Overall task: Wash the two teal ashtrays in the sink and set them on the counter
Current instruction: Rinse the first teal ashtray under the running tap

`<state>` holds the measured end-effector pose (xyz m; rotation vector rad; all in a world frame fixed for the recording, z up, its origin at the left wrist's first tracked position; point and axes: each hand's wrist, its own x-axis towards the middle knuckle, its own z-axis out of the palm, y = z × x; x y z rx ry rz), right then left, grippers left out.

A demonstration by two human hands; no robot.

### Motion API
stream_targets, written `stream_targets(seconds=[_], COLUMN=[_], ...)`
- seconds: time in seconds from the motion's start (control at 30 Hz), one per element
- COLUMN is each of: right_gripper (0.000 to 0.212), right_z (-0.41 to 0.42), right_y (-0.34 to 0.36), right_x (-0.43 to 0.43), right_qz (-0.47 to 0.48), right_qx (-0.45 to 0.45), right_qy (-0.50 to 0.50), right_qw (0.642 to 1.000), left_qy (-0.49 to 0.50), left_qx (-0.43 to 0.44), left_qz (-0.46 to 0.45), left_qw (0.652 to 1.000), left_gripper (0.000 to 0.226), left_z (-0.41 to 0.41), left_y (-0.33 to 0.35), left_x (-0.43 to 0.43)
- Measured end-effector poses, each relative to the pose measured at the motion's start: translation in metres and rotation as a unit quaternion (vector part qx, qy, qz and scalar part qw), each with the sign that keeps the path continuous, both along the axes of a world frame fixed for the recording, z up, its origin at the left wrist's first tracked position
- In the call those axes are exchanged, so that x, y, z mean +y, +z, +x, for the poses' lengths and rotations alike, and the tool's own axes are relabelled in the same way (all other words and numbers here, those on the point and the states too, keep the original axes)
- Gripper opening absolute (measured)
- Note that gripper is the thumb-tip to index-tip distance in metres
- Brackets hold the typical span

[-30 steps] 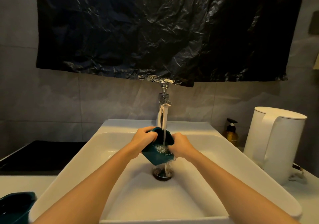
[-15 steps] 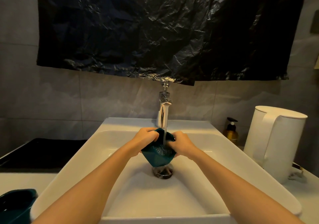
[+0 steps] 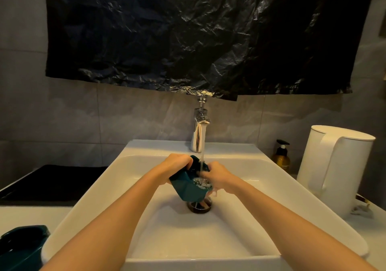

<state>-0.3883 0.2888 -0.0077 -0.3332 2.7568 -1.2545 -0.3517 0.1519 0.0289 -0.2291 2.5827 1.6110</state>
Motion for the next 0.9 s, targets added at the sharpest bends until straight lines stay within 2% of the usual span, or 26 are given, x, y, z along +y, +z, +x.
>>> stream_targets(seconds=[0.07, 0.1, 0.2, 0.3, 0.37, 0.43, 0.5, 0.57, 0.67, 0.8, 0.87, 0.9], right_gripper=[0.012, 0.018, 0.024, 0.029, 0.029, 0.035, 0.048, 0.048, 0.036, 0.005, 0.007, 0.011], right_z=[0.003, 0.003, 0.007, 0.005, 0.007, 0.01, 0.012, 0.012, 0.007, 0.004, 0.003, 0.0], right_y=[0.002, 0.001, 0.002, 0.004, 0.007, 0.012, 0.013, 0.01, 0.002, -0.001, 0.0, -0.002], right_x=[0.0, 0.0, -0.006, -0.014, -0.014, -0.011, -0.007, -0.008, -0.006, 0.003, 0.003, 0.002], right_qz=[0.016, 0.002, -0.085, -0.129, -0.19, -0.263, -0.284, -0.229, -0.063, 0.065, 0.081, 0.057], right_qx=[-0.027, -0.048, -0.086, -0.098, -0.14, -0.196, -0.225, -0.196, -0.088, 0.089, 0.13, 0.11], right_qy=[0.021, 0.03, 0.009, -0.038, -0.043, -0.012, 0.02, 0.018, -0.041, -0.071, -0.082, -0.073], right_qw=[0.999, 0.998, 0.993, 0.986, 0.971, 0.944, 0.932, 0.953, 0.993, 0.991, 0.985, 0.99], left_qy=[0.008, 0.013, 0.026, 0.045, 0.033, 0.015, 0.018, 0.025, -0.003, -0.022, -0.017, -0.011], left_qx=[0.002, 0.001, 0.005, 0.041, 0.047, 0.06, 0.08, 0.092, 0.085, 0.067, 0.075, 0.077], left_qz=[-0.01, -0.007, 0.051, 0.111, 0.136, 0.125, 0.097, 0.076, 0.04, 0.02, 0.019, 0.02], left_qw=[1.0, 1.0, 0.998, 0.992, 0.989, 0.99, 0.992, 0.993, 0.996, 0.997, 0.997, 0.997], left_gripper=[0.003, 0.003, 0.008, 0.015, 0.014, 0.029, 0.039, 0.035, 0.025, 0.017, 0.019, 0.018], left_z=[0.0, -0.001, -0.003, -0.008, -0.008, -0.01, -0.011, -0.01, -0.007, -0.005, -0.005, -0.005], left_y=[0.001, 0.001, 0.0, -0.002, -0.005, -0.01, -0.013, -0.013, -0.013, -0.01, -0.009, -0.009], left_x=[0.0, 0.0, -0.003, -0.007, -0.007, -0.005, -0.004, -0.004, -0.002, 0.001, 0.0, -0.001])
